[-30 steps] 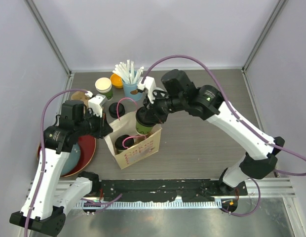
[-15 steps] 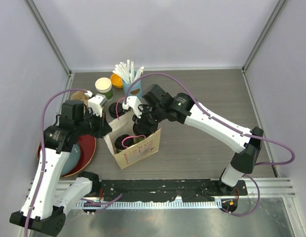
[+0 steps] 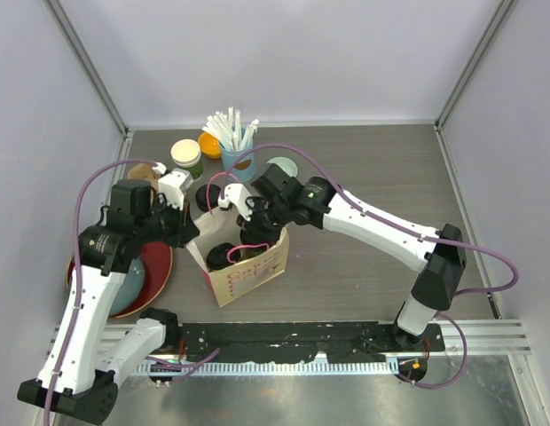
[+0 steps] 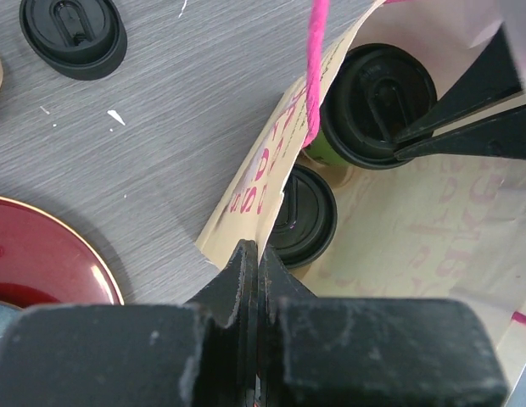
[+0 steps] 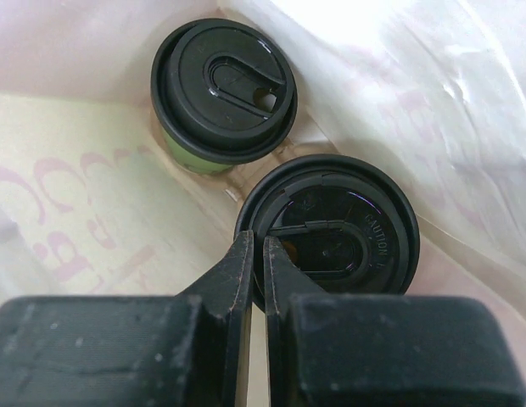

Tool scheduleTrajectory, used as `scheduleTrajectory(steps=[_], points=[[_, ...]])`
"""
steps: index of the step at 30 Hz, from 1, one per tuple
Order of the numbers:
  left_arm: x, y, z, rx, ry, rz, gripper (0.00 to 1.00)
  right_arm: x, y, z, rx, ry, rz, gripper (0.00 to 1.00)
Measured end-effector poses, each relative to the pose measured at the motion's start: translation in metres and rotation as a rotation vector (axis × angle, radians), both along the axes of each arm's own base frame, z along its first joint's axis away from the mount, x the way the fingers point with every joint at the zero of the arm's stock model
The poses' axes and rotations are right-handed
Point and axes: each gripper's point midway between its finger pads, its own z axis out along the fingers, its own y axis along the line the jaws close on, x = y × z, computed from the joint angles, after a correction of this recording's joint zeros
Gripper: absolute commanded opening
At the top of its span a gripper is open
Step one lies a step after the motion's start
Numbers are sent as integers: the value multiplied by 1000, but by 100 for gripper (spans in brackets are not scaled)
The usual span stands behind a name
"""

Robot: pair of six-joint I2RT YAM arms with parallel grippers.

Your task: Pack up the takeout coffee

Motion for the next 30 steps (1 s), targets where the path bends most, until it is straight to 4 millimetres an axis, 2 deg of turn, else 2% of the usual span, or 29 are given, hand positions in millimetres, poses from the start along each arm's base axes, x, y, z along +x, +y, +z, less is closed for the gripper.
scheduleTrajectory(steps=[7, 13, 21, 25, 30], points=[[1, 1, 0, 6, -2, -2, 0, 6, 9, -21, -27, 19, -1, 1], [1, 1, -1, 15, -9, -7, 0, 5, 10, -27, -36, 30, -3, 2], [1, 2, -1, 18, -11, -8, 0, 3, 7, -30, -40, 39, -18, 36], [1, 2, -1, 18, -10, -8, 0, 4, 4, -27, -39, 30, -37, 40], [2, 2, -1, 20, -12, -6, 0, 6, 4, -8, 9, 3, -59, 44]])
